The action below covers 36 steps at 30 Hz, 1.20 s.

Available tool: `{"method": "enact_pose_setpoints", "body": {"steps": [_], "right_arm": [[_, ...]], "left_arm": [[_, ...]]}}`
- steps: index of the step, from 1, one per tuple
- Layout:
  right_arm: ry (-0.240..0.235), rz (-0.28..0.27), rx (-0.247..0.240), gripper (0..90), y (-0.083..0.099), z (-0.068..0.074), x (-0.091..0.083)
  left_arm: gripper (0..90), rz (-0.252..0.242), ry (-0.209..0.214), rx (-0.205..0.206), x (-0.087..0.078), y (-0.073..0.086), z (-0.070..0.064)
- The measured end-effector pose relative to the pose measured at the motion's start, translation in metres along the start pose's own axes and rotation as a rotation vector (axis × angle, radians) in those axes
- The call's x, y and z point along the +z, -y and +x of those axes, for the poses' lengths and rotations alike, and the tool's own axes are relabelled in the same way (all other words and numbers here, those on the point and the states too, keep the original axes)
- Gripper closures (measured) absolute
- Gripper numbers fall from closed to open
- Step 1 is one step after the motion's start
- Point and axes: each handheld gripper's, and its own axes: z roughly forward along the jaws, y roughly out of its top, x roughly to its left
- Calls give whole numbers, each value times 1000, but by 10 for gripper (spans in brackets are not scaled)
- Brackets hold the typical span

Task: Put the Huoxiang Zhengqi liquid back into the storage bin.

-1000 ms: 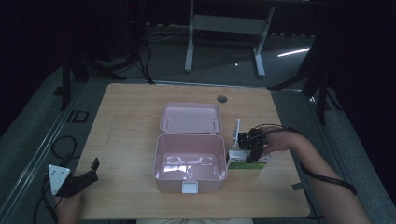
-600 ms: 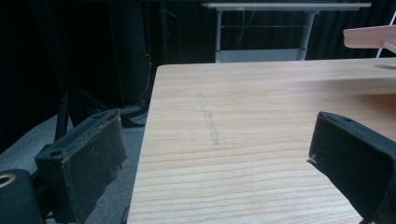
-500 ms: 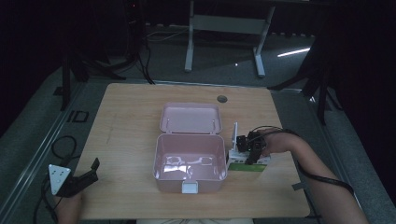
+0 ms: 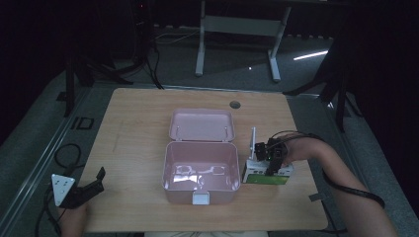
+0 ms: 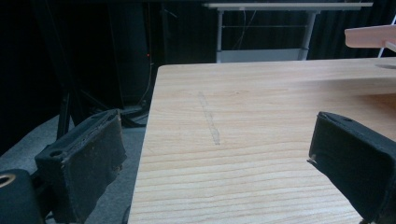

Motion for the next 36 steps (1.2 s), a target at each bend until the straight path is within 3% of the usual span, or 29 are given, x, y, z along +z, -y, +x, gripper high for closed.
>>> {"method": "enact_pose_setpoints", "body": {"steps": [8,9,14,29,36], "right_arm": [[4,-8,32,616,0,5,-17],[11,-4,40,616,0,9,-25],[8,-1,34,616,-1,13,-31],[32,-18,32,616,-5,30,-80],[68,-20,33,615,-12,36,-102]], "left_arm": [[37,-1,-2,-2,0,0,0],[37,0,-2,-3,0,0,0],[37,-2,-3,-6,0,0,0],[37,-3,-6,-11,0,0,1],[37,-4,-5,-13,0,0,1]]}}
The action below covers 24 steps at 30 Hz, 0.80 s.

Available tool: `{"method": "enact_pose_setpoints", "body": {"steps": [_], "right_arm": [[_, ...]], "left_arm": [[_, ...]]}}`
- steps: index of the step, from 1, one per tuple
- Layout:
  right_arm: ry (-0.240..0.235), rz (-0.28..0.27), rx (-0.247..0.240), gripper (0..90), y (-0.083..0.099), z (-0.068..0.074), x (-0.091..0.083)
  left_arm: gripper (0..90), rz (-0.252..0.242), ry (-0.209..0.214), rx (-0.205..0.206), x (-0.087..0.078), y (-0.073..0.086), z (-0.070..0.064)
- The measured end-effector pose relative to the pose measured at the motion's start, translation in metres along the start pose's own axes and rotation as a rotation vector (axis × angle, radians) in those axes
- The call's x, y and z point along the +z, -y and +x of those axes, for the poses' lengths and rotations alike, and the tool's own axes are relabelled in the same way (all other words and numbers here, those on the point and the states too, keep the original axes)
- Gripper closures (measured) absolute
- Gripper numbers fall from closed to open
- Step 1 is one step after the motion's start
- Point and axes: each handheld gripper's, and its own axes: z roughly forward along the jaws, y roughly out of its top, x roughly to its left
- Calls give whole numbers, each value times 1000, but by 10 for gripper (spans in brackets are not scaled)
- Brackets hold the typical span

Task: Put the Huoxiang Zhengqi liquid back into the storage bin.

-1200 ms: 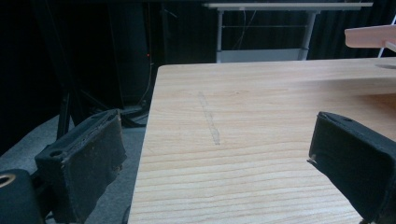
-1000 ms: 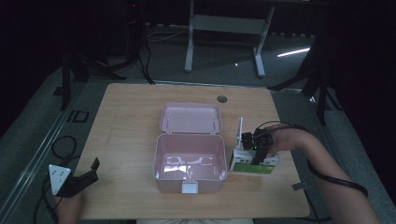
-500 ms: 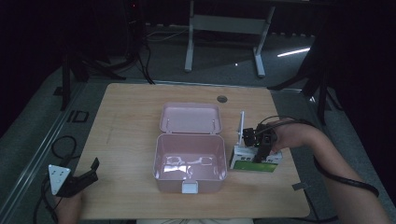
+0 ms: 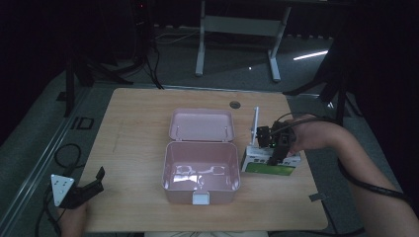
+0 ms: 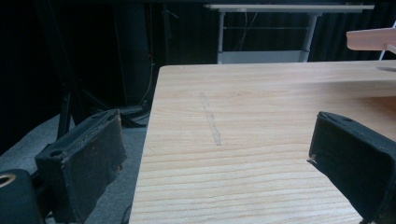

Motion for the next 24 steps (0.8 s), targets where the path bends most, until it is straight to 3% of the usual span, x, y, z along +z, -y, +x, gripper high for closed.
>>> {"method": "enact_pose_setpoints", "body": {"steps": [8,24], "right_arm": [[22,-1,1,616,-14,1,-15],[19,-14,-47,616,-53,9,-25]], "left_arm": [[37,0,2,0,0,0,0],[37,1,5,-1,0,0,0]]}}
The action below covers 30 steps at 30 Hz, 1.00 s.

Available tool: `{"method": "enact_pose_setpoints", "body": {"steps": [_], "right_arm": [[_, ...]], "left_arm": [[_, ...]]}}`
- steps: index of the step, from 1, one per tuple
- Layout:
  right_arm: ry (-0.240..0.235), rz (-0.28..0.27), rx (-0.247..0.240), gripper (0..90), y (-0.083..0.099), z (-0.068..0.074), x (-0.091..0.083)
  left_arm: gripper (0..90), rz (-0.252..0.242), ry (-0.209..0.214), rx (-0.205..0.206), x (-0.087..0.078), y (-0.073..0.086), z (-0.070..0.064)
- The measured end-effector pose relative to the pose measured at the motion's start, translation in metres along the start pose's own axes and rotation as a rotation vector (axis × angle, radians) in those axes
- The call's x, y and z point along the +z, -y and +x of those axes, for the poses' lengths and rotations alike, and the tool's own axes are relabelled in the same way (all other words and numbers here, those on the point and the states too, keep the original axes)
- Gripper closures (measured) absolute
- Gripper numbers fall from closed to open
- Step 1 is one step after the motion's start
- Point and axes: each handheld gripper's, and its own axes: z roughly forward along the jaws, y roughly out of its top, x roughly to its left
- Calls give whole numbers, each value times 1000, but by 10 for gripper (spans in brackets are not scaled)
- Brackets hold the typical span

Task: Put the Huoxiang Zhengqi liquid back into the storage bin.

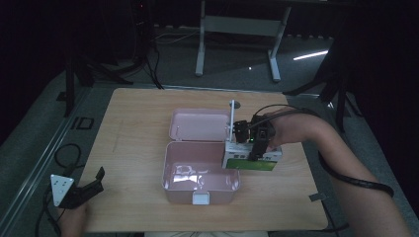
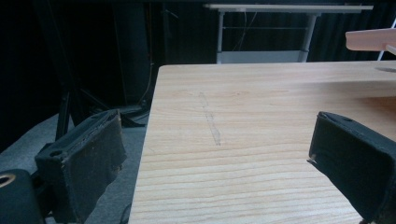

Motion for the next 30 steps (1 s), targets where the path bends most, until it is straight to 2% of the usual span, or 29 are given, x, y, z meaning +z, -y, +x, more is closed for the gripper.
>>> {"method": "enact_pose_setpoints", "body": {"steps": [10,16,19,23,30], "right_arm": [[-8,-4,-38,616,-28,5,0],[3,0,-66,616,-42,8,4],[1,-4,-64,615,-50,10,5],[-4,2,-95,615,-63,13,7],[-1,-3,-104,616,-80,15,9]], "left_arm": [[37,-2,3,-4,0,0,0],[37,0,1,-1,0,0,0],[37,2,3,-2,0,0,1],[37,2,5,-3,0,0,1],[37,1,6,-2,0,0,1]]}}
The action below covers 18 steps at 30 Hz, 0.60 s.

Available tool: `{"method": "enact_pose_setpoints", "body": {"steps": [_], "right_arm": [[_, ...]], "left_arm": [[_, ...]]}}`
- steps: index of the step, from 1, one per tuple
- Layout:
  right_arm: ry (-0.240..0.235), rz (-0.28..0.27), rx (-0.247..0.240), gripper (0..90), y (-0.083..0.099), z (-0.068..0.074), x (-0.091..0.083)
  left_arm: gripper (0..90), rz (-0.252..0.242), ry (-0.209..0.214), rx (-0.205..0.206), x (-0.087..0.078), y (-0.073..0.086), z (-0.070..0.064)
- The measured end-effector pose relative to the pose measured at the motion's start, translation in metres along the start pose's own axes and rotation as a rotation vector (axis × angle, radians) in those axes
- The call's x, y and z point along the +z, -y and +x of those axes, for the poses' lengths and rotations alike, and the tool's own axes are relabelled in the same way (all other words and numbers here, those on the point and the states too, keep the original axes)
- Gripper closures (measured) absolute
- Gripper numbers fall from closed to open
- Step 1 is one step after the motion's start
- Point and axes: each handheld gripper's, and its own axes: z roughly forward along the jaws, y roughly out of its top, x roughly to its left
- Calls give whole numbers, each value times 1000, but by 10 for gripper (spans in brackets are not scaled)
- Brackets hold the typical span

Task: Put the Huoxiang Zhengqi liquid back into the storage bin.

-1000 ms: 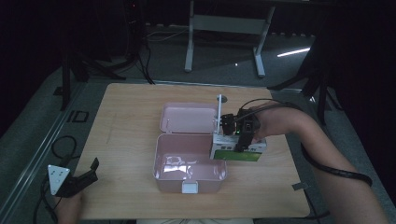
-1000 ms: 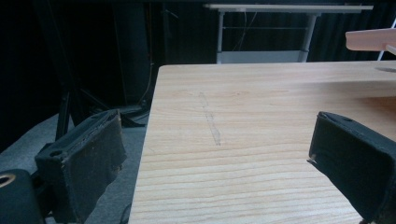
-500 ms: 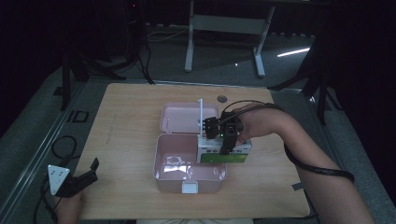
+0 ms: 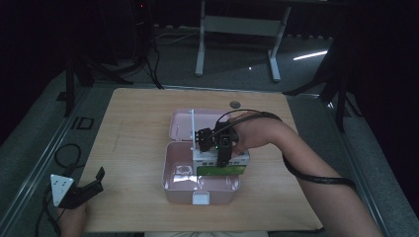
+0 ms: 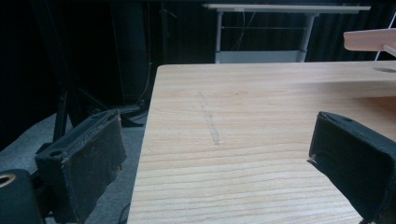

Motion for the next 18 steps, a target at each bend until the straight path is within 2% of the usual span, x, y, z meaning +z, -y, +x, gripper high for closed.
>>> {"method": "enact_pose_setpoints", "body": {"steps": [9,15,18], "right_arm": [[0,-17,2,616,-17,-4,8],[-10,-5,4,615,-22,-6,24],[-29,-10,-1,615,-25,-7,39]], "left_arm": [[37,0,1,0,0,0,0],[37,0,2,1,0,0,0],[37,0,2,-1,0,0,0]]}}
